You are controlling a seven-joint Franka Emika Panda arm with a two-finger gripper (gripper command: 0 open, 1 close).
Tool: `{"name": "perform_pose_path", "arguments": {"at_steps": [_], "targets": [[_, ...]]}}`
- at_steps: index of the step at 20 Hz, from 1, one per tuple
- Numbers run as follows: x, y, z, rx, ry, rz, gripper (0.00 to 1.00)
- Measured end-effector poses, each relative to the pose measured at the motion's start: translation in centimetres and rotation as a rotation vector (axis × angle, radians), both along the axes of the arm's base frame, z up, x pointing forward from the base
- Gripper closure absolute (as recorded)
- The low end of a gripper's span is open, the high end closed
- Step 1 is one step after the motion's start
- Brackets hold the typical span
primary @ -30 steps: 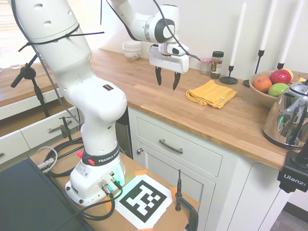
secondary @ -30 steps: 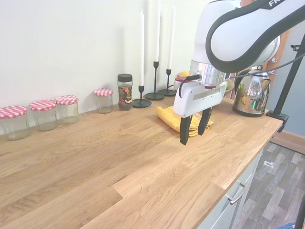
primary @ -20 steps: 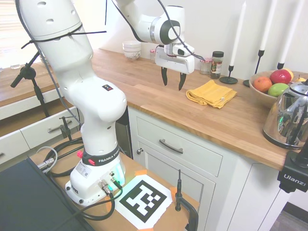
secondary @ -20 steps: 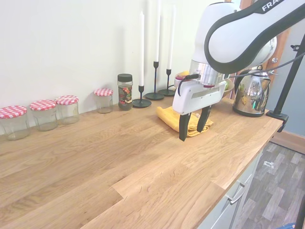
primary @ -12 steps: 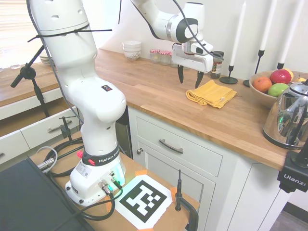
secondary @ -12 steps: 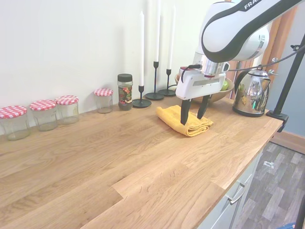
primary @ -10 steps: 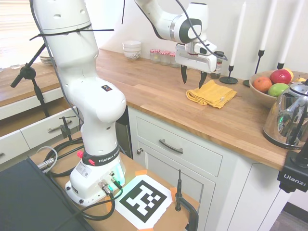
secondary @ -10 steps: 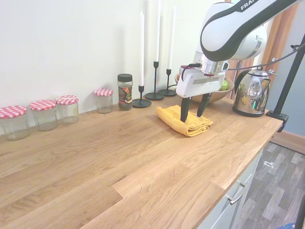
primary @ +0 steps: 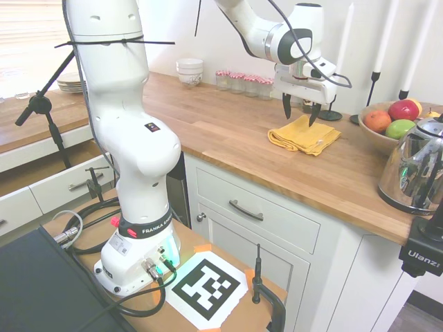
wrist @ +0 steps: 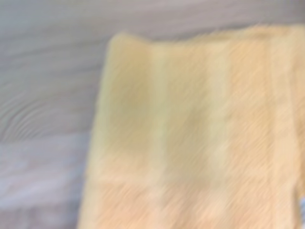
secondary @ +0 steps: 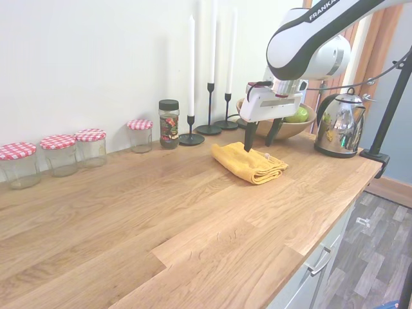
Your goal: Wipe the counter
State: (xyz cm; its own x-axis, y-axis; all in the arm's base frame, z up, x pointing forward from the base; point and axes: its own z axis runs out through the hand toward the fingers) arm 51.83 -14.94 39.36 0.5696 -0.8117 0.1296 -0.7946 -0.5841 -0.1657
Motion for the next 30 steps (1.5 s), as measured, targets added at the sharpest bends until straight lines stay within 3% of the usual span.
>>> {"name": "perform_pose_path", "arguments": {"at_steps": [10, 19, 20, 30], "targets": [[3.8, -1.4, -3.5, -0.006, 0.014, 0.005, 0.00], [4.6, -1.8, -6.1, 0.020, 0.043, 0.003, 0.00], [4.6, -1.9, -6.2, 0.023, 0.042, 0.004, 1.00], [4.5, -2.2, -6.5, 0.032, 0.028, 0.001, 1.00]]}}
